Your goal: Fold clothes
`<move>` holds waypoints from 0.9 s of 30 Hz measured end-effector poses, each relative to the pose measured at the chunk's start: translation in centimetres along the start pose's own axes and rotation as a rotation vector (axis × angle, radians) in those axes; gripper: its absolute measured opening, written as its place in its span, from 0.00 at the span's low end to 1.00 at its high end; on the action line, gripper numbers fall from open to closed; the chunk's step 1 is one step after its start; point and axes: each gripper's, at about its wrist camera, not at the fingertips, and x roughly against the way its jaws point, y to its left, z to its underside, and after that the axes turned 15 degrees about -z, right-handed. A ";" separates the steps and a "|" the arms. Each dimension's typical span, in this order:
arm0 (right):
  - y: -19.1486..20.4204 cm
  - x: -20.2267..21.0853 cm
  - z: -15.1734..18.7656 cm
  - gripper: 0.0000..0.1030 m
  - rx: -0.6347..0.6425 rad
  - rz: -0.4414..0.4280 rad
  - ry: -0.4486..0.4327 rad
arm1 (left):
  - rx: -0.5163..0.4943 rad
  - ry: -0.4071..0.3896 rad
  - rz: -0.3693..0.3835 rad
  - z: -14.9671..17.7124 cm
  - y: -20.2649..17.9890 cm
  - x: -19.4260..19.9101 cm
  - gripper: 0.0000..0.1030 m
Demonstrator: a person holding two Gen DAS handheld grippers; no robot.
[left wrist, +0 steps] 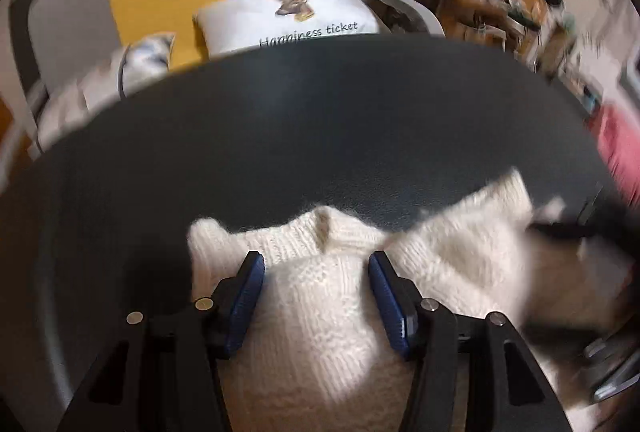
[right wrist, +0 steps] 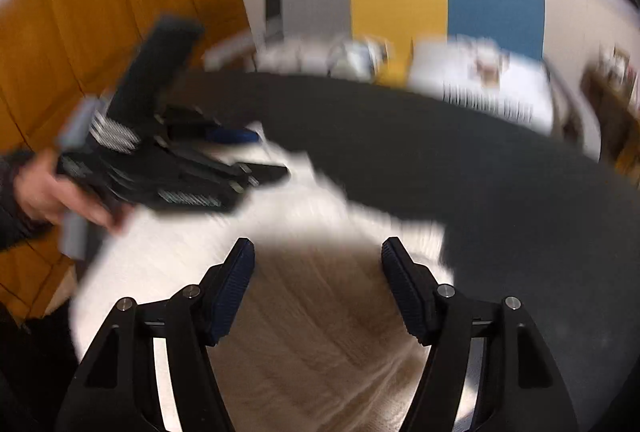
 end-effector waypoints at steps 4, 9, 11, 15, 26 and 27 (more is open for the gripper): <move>-1.1 0.8 1.6 0.68 -0.077 -0.057 -0.082 | 0.051 -0.015 0.005 0.1 1.6 1.3 0.55; 2.3 4.4 3.2 0.69 -0.044 -0.020 -0.143 | 0.013 -0.200 -0.053 3.6 1.7 6.4 0.53; 4.2 6.4 4.5 0.69 -0.035 -0.024 -0.175 | -0.026 -0.258 -0.056 5.5 1.0 7.9 0.53; 4.8 5.1 7.9 0.69 -0.109 -0.061 -0.119 | -0.077 -0.324 -0.122 8.4 -1.1 7.7 0.53; 6.0 9.5 13.6 0.77 -0.184 0.004 -0.208 | -0.085 -0.364 -0.032 7.4 -1.3 9.8 0.53; 5.7 9.5 13.9 0.77 -0.190 0.009 -0.198 | -0.117 -0.373 -0.025 7.5 -2.4 9.9 0.53</move>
